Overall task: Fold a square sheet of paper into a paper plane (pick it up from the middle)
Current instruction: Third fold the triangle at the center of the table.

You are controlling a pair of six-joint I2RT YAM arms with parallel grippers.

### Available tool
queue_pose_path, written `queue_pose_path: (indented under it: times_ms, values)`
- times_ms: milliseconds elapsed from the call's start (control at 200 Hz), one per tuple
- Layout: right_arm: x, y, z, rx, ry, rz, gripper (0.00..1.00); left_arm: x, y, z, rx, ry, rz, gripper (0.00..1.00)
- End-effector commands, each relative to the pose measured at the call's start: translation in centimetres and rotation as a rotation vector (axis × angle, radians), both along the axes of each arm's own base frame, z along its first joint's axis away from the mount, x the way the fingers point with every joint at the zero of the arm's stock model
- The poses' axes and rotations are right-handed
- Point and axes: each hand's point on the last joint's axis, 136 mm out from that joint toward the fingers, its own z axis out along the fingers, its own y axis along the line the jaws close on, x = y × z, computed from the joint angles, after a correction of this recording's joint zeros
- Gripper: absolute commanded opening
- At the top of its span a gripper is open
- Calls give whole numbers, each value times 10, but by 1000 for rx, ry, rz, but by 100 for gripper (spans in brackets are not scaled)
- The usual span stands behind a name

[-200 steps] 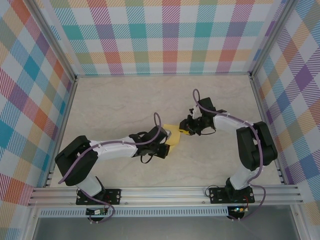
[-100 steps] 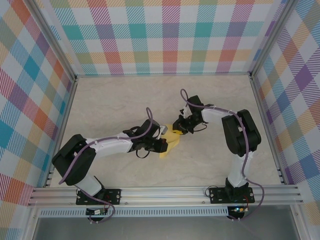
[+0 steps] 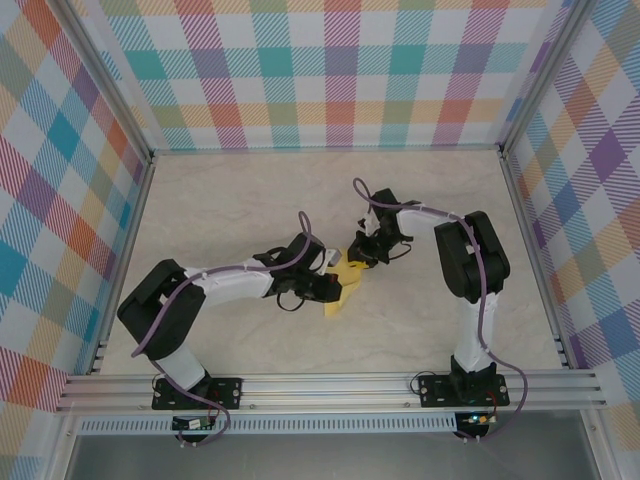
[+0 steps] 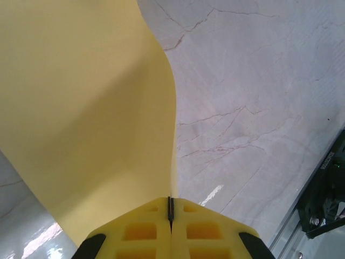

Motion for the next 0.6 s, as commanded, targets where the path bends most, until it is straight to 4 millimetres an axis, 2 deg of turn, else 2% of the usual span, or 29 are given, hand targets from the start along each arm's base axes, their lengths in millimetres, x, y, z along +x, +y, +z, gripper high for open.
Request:
queue_pose_path:
  times_ms: [0, 120, 365, 595]
  values:
    - [-4, -4, -4, -28, 4, 52, 16, 7, -8, 5, -36, 31, 9, 0]
    - [-4, -3, -5, -36, 4, 70, 16, 9, -6, 2, -20, 34, 18, 0]
    - [-6, -6, -11, -60, 10, 82, 16, 14, 11, -9, 82, 29, 32, 0]
    - [-8, -7, -14, -77, 16, 79, 16, 28, 19, -12, 156, -18, 58, 0]
